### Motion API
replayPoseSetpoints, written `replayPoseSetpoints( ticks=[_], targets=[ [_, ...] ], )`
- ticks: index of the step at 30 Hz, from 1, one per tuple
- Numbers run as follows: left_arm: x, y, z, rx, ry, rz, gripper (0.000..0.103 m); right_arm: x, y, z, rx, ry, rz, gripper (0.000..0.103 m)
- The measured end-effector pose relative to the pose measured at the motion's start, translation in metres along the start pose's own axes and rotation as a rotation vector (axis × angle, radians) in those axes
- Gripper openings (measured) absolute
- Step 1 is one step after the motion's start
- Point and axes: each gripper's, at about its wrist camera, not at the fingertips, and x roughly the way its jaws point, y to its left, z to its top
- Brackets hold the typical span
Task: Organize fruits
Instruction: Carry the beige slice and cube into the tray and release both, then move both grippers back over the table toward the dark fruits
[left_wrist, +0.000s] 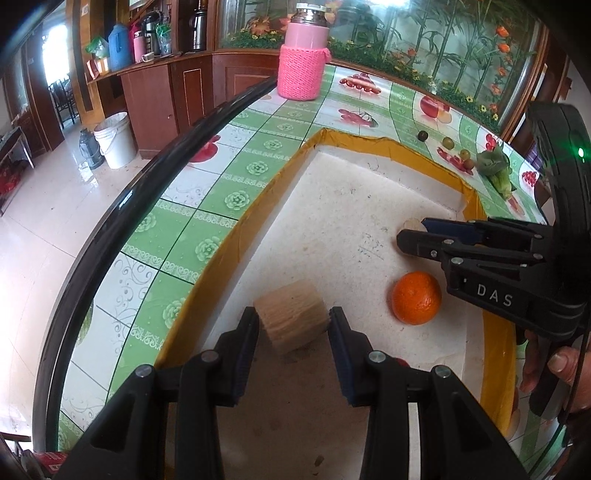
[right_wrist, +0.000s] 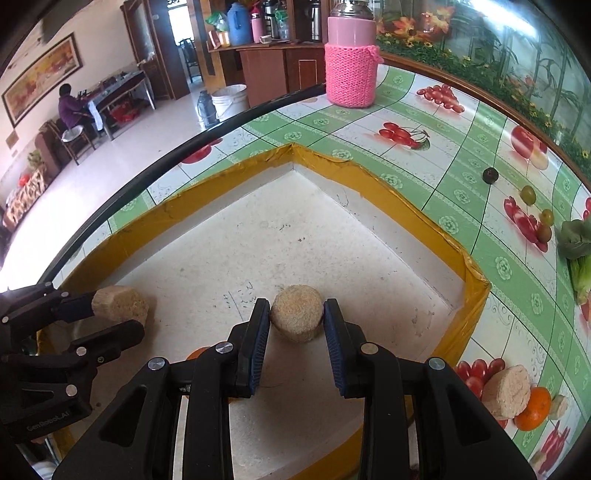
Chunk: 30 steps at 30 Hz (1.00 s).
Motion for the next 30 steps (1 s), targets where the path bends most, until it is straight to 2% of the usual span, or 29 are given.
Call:
replayPoseSetpoints(
  ticks=[6,11,16,22,30],
  targets=[
    [-0.007,0.002,-0.006,0.001,-0.003,0.001,0.044,-0.008,-0.002,-0.002,0.011,-0.001,-0.022,0.033],
    [-0.024,0.007,-0.013,-0.017,-0.039,0.022,0.061,-0.033,-0.006,-0.010,0.047,-0.031,-0.022,0.037],
    [-0.040,0.009,-0.024,-0.044,-0.049,0.020,0.068,-0.058,-0.001,-0.026,0.048,-0.056,-0.032,0.040],
    [-0.060,0.004,-0.037,-0.054,-0.061,0.026,0.079,-0.084,0.006,-0.056,0.060,-0.075,-0.024,0.041],
    [-0.075,-0.022,-0.050,0.008,-0.058,0.024,0.080,-0.107,-0.001,-0.109,0.120,-0.061,-0.026,0.043]
  ],
)
